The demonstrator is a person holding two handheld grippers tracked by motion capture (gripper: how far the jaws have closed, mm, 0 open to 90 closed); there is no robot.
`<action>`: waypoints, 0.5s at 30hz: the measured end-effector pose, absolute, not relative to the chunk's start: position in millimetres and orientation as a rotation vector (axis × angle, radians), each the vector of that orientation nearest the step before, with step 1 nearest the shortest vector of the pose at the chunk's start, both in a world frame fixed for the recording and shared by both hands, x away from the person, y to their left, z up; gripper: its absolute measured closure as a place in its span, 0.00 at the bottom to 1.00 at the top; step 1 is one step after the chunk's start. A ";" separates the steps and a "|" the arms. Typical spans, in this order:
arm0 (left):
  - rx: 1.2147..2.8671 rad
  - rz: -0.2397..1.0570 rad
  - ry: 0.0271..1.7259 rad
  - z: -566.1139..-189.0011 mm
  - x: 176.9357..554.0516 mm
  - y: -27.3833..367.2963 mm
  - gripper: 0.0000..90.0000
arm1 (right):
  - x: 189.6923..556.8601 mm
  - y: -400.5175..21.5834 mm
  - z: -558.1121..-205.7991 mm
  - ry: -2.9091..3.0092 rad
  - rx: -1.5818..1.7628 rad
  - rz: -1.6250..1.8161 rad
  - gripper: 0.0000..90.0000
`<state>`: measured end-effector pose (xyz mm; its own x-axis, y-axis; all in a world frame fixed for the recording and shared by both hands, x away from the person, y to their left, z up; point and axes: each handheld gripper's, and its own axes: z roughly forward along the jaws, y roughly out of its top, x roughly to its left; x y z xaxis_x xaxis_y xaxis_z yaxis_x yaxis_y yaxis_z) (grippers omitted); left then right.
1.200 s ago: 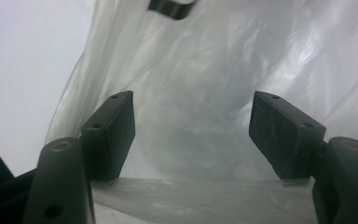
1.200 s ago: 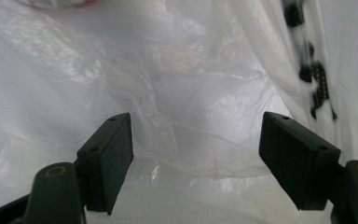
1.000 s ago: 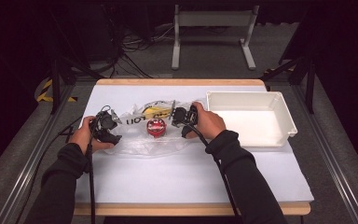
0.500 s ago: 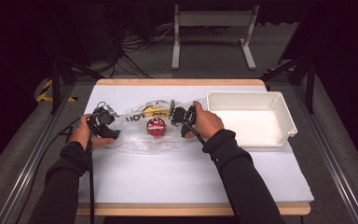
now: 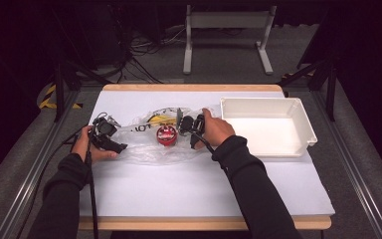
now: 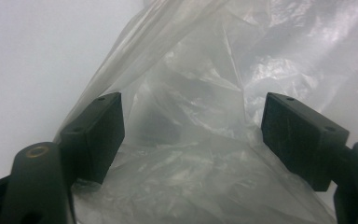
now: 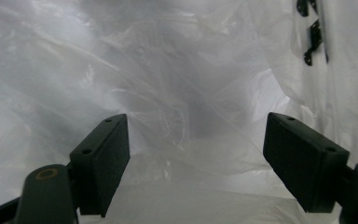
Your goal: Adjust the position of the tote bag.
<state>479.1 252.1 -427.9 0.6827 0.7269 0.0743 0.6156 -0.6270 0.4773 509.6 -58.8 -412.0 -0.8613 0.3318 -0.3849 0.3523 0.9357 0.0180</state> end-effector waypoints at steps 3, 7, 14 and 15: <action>2.456 0.329 1.019 -429.5 476.7 256.5 0.26 | 510.9 -63.1 -411.3 2.731 0.502 -0.055 0.26; 2.415 0.344 0.991 -427.4 473.8 255.3 0.21 | 510.2 -65.1 -410.2 2.761 0.503 -0.029 0.23; 2.298 0.450 0.877 -403.1 461.2 242.6 0.14 | 506.7 -72.5 -394.5 2.757 0.510 0.180 0.15; 2.287 0.457 0.856 -398.9 458.6 239.7 0.14 | 506.3 -75.0 -391.9 2.746 0.515 0.210 0.15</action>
<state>458.6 239.7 -398.9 0.7264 0.6809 0.0930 0.4560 -0.5789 0.6760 506.3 -75.0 -391.9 -0.8773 0.3746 -0.3000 0.3248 0.9236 0.2037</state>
